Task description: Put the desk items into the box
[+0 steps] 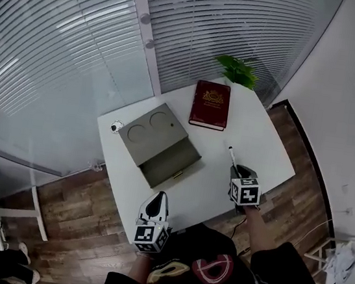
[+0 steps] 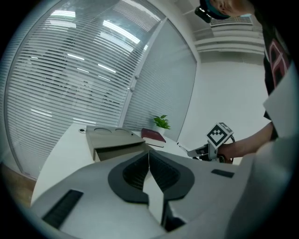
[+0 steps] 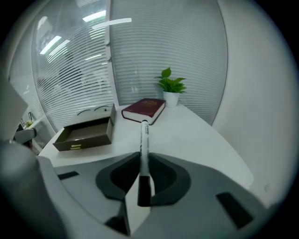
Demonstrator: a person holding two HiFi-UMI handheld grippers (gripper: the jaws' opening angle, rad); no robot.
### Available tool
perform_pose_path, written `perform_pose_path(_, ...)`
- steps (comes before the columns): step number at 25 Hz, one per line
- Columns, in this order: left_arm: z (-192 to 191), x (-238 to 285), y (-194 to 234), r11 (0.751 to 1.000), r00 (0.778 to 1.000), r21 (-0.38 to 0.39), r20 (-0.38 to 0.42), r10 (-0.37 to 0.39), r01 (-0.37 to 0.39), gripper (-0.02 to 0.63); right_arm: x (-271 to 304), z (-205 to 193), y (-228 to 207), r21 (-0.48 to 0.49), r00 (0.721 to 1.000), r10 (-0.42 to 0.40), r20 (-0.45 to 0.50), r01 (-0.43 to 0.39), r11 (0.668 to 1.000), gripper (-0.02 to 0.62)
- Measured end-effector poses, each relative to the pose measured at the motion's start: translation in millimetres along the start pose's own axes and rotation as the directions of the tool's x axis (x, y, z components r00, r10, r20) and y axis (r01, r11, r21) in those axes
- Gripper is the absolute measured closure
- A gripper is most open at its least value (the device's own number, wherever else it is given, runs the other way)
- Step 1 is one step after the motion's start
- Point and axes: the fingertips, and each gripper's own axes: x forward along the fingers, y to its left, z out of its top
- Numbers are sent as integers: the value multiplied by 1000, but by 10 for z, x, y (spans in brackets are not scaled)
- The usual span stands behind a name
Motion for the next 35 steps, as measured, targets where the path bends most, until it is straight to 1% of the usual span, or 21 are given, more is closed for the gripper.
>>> perform_pose_path(3, 37, -50, 17, 1000, 1000, -19, 13, 14, -14, 586, -55, 184, 159, -85, 999, 39, 36, -36, 996, 525)
perform_pose_path(6, 109, -109, 46, 999, 999, -14, 42, 30, -29, 586, -101, 317, 323, -155, 995, 90, 50, -81, 985, 525)
perform_pose_path(8, 156, -160, 75, 999, 997, -15, 57, 44, -44, 586, -122, 377, 466, -209, 989, 138, 49, -125, 970, 525)
perform_pose_path(9, 183, -187, 93, 999, 997, -18, 64, 53, -52, 586, -131, 409, 558, -246, 984, 172, 51, -155, 957, 523)
perform_pose_path(12, 260, -279, 167, 996, 992, -17, 89, 85, -84, 586, -154, 484, 851, -370, 959, 280, 54, -241, 897, 523)
perform_pose_path(17, 328, -449, 348, 988, 981, -27, 118, 153, -151, 586, -120, 521, 1212, -497, 941, 339, -12, -300, 814, 523)
perform_pose_path(20, 325, -546, 438, 983, 976, -9, 120, 184, -184, 586, -83, 557, 1420, -559, 927, 372, -41, -330, 761, 523)
perform_pose_path(24, 327, -649, 543, 974, 965, -12, 128, 227, -228, 586, -32, 599, 1649, -613, 905, 421, -69, -371, 698, 525)
perform_pose_path(27, 326, -714, 627, 965, 957, -38, 130, 261, -258, 586, -3, 630, 1789, -670, 895, 434, -99, -383, 636, 524)
perform_pose_path(29, 306, -756, 683, 960, 951, -43, 128, 281, -277, 586, 24, 620, 1878, -687, 883, 452, -127, -407, 602, 523)
perform_pose_path(31, 292, -790, 718, 956, 947, -49, 126, 294, -290, 586, 58, 591, 1946, -694, 871, 466, -157, -433, 576, 523)
perform_pose_path(33, 290, -814, 742, 953, 944, -44, 126, 304, -301, 586, 94, 558, 2007, -705, 863, 468, -192, -453, 546, 523)
perform_pose_path(35, 282, -830, 763, 950, 942, -18, 123, 313, -313, 586, 138, 528, 2067, -723, 857, 462, -228, -467, 509, 524)
